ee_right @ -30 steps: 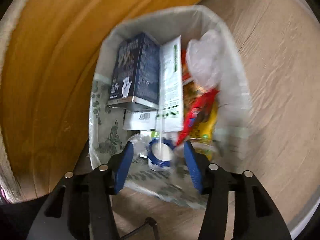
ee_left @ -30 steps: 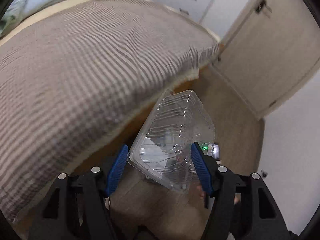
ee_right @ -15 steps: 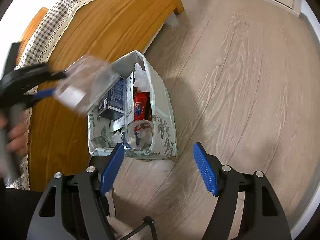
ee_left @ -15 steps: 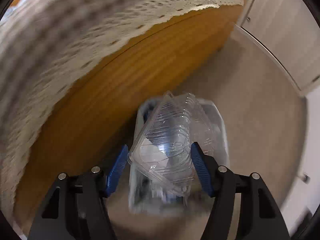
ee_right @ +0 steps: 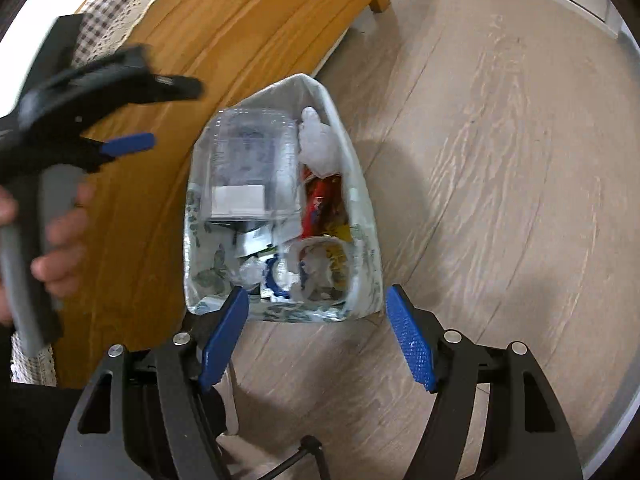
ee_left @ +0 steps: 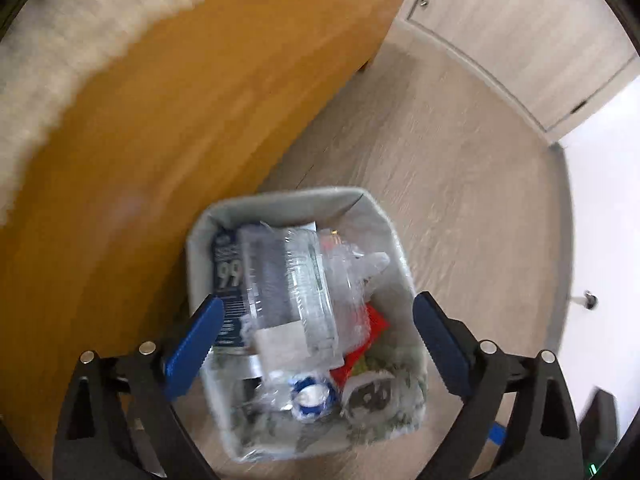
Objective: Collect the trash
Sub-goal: 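Open both tools to drop the straw and container into the wastebasket, then move both tools back over the bed toward the remaining trash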
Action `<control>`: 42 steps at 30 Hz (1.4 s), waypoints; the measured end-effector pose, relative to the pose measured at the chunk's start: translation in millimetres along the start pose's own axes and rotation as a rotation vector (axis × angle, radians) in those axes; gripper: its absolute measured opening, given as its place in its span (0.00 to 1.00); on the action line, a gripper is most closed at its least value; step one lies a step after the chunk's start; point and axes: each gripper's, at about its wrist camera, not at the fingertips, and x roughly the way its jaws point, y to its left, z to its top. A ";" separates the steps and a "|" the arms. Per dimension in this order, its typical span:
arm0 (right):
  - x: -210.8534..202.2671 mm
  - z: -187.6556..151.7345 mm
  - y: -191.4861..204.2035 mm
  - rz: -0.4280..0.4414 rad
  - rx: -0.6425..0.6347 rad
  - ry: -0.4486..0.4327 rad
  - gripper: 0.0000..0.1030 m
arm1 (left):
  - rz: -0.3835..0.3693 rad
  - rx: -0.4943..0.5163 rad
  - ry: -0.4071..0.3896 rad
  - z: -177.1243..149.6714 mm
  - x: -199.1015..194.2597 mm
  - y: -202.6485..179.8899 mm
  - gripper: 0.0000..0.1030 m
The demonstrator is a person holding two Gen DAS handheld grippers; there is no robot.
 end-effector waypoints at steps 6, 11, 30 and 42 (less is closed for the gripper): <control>-13.3 -0.1 21.9 -0.058 -0.033 0.002 0.67 | -0.036 -0.042 -0.041 -13.5 -80.0 29.6 0.91; -53.6 4.4 50.5 -0.083 -0.096 -0.044 0.67 | -0.052 -0.040 -0.093 -40.2 -153.5 44.6 0.91; -173.0 -50.0 359.7 0.100 -0.736 -0.327 0.67 | 0.237 -0.388 -0.657 -271.8 -458.2 270.0 0.93; -69.3 -94.8 614.9 0.199 -1.194 -0.164 0.67 | 0.285 -0.615 -0.700 -377.2 -491.2 510.9 0.91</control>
